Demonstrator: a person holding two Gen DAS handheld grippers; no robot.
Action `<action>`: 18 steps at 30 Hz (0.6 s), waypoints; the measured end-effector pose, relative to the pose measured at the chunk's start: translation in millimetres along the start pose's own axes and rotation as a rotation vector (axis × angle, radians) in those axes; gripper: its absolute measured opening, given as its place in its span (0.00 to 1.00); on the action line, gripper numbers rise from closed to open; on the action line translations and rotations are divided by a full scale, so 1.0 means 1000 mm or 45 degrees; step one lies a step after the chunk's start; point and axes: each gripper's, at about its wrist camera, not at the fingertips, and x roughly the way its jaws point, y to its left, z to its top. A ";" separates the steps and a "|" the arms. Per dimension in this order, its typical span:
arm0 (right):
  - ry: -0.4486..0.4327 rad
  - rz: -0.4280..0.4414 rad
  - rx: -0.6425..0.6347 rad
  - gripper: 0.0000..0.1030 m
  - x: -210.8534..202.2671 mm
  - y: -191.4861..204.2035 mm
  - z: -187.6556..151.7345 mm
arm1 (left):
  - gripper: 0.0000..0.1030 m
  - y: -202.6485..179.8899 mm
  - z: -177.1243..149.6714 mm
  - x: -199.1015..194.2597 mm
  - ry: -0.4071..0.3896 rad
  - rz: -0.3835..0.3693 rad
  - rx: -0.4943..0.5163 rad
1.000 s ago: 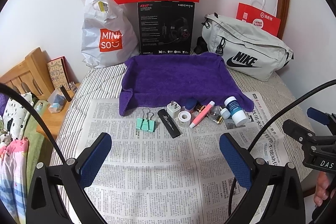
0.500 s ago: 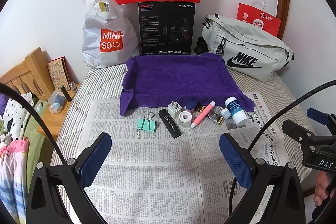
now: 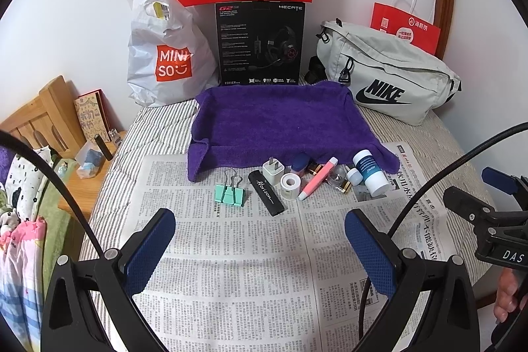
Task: Organize rigid objects
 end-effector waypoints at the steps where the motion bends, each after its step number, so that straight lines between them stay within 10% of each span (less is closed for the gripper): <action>1: 0.000 0.000 0.000 1.00 0.000 0.000 0.000 | 1.00 0.000 0.000 0.000 -0.001 -0.003 -0.001; 18: -0.003 0.006 -0.002 1.00 0.004 -0.001 0.000 | 1.00 0.002 0.000 0.003 -0.001 0.009 0.003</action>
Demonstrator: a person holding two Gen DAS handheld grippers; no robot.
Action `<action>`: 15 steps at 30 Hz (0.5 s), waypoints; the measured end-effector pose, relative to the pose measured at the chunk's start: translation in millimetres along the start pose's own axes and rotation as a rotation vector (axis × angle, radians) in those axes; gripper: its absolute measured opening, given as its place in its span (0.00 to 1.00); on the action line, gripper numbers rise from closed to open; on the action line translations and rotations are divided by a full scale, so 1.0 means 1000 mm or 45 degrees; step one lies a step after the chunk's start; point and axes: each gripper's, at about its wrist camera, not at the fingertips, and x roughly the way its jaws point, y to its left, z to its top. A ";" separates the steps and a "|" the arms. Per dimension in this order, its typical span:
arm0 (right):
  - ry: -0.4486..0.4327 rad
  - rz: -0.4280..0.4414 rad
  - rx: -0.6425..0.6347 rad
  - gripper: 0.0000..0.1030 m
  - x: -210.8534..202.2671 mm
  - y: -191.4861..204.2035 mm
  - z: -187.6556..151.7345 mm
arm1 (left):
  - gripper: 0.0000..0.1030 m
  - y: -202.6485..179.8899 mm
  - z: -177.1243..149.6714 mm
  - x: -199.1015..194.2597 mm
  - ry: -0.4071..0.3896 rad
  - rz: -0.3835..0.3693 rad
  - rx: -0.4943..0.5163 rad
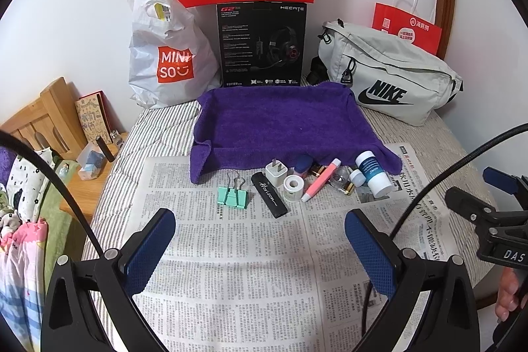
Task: Organize rigid objects
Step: 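Lower the left gripper onto the green binder clip and close it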
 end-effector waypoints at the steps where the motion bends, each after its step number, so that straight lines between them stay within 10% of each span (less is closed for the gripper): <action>1: 0.002 -0.001 0.002 1.00 0.002 -0.001 0.000 | 1.00 0.002 0.000 0.004 0.005 0.010 0.000; 15: 0.065 -0.010 0.038 1.00 0.054 -0.016 -0.003 | 1.00 0.042 -0.001 0.107 0.174 0.028 -0.021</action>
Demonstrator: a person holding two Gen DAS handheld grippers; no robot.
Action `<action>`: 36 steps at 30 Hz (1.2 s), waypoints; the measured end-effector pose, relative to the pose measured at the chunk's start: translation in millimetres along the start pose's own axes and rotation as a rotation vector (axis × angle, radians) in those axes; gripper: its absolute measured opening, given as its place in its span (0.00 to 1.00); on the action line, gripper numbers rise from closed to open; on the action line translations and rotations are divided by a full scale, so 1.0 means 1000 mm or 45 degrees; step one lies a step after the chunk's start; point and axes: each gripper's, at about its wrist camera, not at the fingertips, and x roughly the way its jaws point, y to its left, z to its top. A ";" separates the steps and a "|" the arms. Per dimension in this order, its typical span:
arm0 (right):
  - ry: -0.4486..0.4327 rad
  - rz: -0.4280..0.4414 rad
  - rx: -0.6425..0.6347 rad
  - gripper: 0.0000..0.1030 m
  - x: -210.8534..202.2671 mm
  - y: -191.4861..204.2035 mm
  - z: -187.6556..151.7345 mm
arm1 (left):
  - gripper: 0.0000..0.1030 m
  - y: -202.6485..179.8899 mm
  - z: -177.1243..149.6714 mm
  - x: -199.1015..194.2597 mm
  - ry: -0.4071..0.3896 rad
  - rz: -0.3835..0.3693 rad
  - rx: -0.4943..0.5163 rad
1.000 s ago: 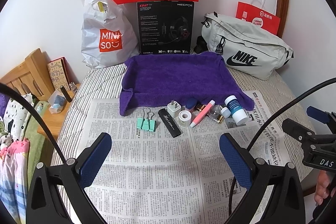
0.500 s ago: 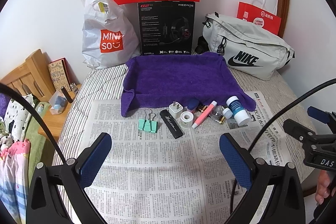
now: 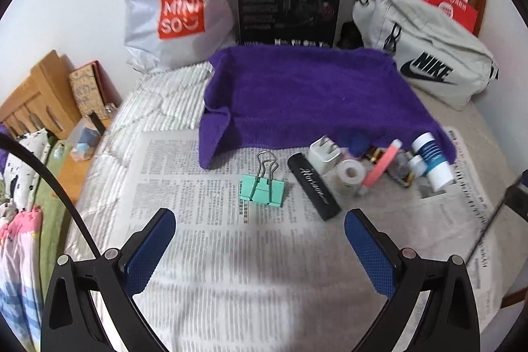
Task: Organize rigid objects
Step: 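Lower the left gripper onto the green binder clip and close it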
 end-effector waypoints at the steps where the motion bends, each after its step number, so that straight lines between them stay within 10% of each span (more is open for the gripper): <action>1: 0.005 -0.001 -0.008 1.00 0.005 0.000 -0.001 | 1.00 0.002 0.001 0.008 0.014 -0.007 0.005; 12: 0.125 -0.033 -0.020 0.99 0.057 0.000 -0.006 | 0.86 0.016 0.004 0.079 0.124 -0.098 0.022; 36: 0.132 -0.040 -0.012 0.83 0.085 -0.005 0.014 | 0.43 0.015 0.001 0.073 -0.044 -0.166 0.122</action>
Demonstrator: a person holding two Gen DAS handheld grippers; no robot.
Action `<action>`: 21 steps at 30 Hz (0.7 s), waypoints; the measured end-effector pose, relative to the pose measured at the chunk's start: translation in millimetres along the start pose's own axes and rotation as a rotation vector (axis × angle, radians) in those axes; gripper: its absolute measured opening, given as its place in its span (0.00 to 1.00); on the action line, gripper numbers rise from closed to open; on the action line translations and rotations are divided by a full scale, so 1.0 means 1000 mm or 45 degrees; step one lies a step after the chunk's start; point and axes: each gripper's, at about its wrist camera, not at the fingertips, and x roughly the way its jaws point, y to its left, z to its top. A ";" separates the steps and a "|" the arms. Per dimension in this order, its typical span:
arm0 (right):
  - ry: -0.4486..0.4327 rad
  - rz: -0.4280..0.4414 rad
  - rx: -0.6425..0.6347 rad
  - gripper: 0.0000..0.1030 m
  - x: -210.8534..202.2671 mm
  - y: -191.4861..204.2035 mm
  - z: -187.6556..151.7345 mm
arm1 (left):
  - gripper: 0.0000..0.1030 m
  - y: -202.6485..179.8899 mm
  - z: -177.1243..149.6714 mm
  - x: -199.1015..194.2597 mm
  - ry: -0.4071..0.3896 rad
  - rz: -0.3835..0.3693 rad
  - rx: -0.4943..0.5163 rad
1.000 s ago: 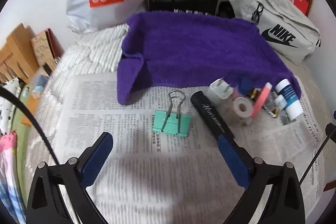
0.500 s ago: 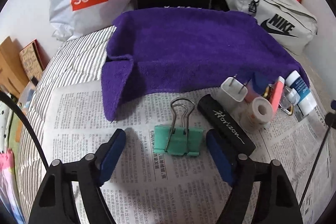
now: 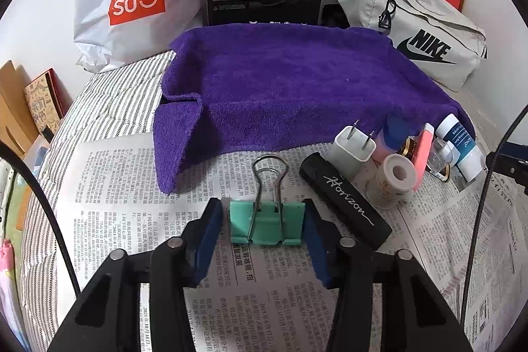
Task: Organize rigid objects
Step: 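Lower the left gripper onto the green binder clip and close it, then grasp the white-and-blue jar with the right gripper while the left gripper holds the clip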
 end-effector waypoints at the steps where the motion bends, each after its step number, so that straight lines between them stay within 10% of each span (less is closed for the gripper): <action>1: 0.005 -0.002 -0.006 0.83 0.001 0.000 0.001 | 0.43 0.000 0.000 0.000 -0.001 0.000 0.000; 15: 0.046 -0.006 -0.090 0.78 0.019 0.011 0.010 | 0.38 0.000 0.000 -0.001 -0.006 -0.003 -0.005; 21: 0.068 0.003 -0.132 0.62 0.036 0.024 0.018 | 0.38 0.000 -0.001 -0.001 -0.006 -0.002 -0.005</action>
